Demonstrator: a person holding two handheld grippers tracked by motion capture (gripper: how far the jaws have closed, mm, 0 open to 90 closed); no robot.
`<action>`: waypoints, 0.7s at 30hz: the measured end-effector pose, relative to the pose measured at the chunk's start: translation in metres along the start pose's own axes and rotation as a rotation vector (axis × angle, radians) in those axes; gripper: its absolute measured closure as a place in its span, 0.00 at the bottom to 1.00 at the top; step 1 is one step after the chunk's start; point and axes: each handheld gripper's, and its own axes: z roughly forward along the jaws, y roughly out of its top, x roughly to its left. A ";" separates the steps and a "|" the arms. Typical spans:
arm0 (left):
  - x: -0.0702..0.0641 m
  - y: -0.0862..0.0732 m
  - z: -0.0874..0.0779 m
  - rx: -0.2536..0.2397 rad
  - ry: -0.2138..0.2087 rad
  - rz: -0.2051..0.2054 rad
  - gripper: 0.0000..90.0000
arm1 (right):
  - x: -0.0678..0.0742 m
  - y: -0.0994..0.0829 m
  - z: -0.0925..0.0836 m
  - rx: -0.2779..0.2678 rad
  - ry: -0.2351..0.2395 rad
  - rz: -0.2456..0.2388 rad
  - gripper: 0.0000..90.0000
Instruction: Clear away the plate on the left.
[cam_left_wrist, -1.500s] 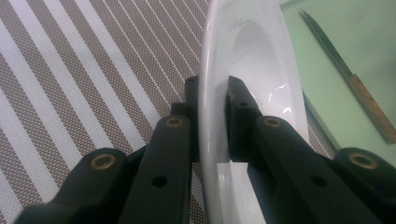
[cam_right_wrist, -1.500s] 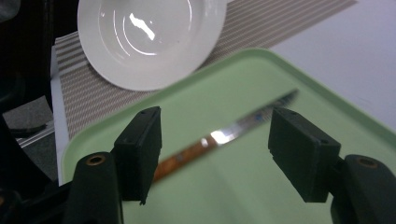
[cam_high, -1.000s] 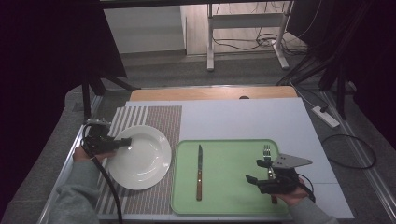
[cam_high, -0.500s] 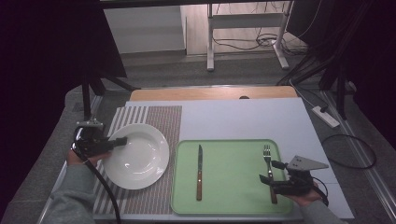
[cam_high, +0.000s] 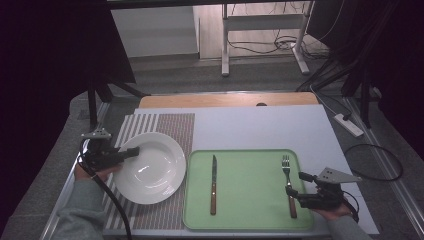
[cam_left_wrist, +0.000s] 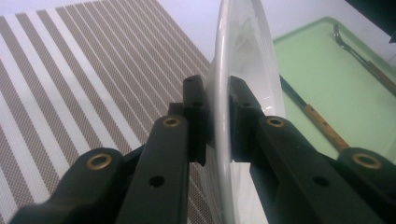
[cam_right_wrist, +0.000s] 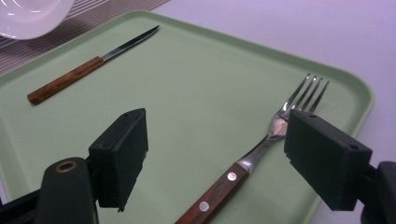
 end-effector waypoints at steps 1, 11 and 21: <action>-0.002 0.001 0.000 -0.002 -0.001 0.005 0.88 | 0.000 0.000 -0.001 0.000 -0.002 0.002 0.25; -0.019 0.018 0.009 -0.039 -0.028 0.033 0.88 | -0.006 -0.007 -0.013 0.003 -0.052 -0.008 0.25; -0.037 0.029 0.030 -0.033 -0.094 0.070 0.88 | -0.009 -0.010 -0.015 0.022 -0.085 -0.004 0.25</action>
